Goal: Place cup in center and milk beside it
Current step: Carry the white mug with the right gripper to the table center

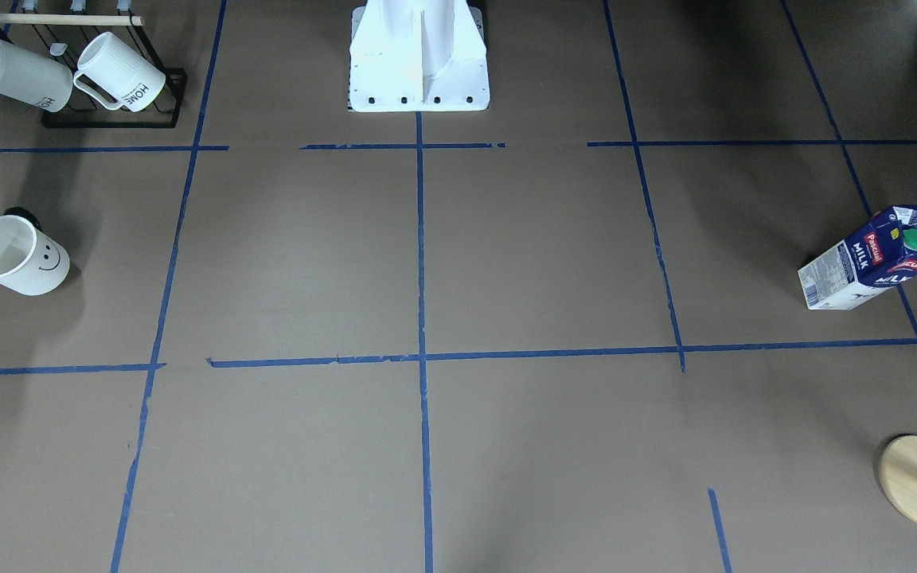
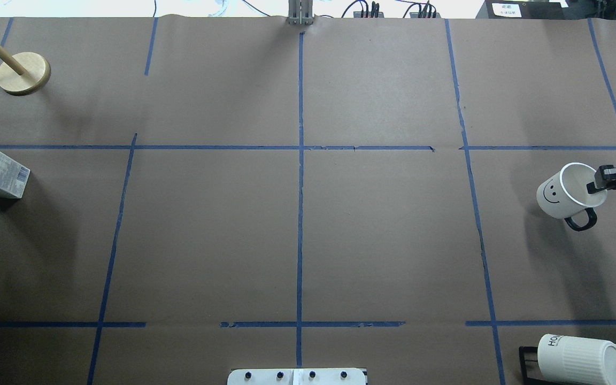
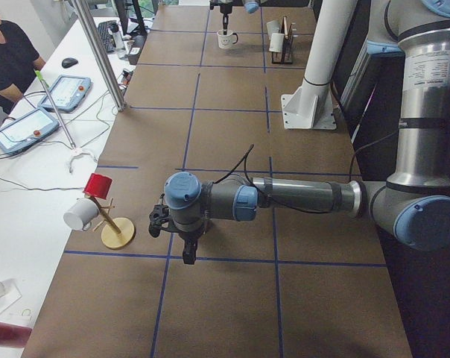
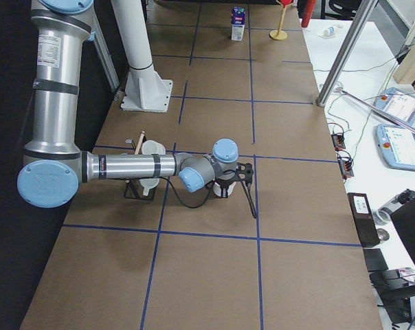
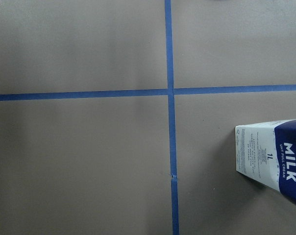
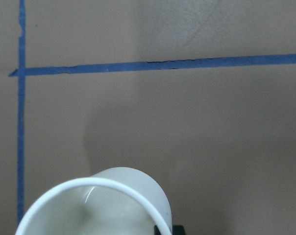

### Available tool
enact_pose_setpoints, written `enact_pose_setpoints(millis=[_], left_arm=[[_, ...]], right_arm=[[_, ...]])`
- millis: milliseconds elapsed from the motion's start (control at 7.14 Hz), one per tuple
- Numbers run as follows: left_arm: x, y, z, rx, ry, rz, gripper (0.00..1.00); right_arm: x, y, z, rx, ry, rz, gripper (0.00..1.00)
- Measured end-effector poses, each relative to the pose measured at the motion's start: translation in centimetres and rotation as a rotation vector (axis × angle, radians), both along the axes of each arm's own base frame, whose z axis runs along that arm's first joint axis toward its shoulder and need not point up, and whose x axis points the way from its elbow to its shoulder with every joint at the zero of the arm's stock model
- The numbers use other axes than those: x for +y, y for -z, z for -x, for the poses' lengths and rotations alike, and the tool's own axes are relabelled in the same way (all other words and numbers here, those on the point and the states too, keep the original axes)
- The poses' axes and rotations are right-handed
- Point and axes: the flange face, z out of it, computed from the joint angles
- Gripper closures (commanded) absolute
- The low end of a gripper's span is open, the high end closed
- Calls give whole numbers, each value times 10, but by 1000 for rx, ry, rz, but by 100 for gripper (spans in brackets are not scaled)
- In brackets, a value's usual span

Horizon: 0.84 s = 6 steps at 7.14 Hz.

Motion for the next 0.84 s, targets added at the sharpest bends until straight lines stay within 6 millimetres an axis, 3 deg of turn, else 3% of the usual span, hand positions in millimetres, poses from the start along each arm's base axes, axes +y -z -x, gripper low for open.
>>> enact_pose_setpoints(millis=[280, 420, 700, 840], left_arm=[[0, 0, 0, 1, 0, 0, 0], [0, 0, 0, 1, 0, 0, 0], [0, 0, 0, 3, 1, 2, 0], [0, 1, 0, 3, 7, 7, 0]], right_arm=[[-33, 60, 20, -59, -92, 80, 100], [-57, 105, 39, -77, -127, 132, 100], [-87, 200, 102, -74, -162, 234, 100], [-87, 246, 149, -57, -193, 283, 100]])
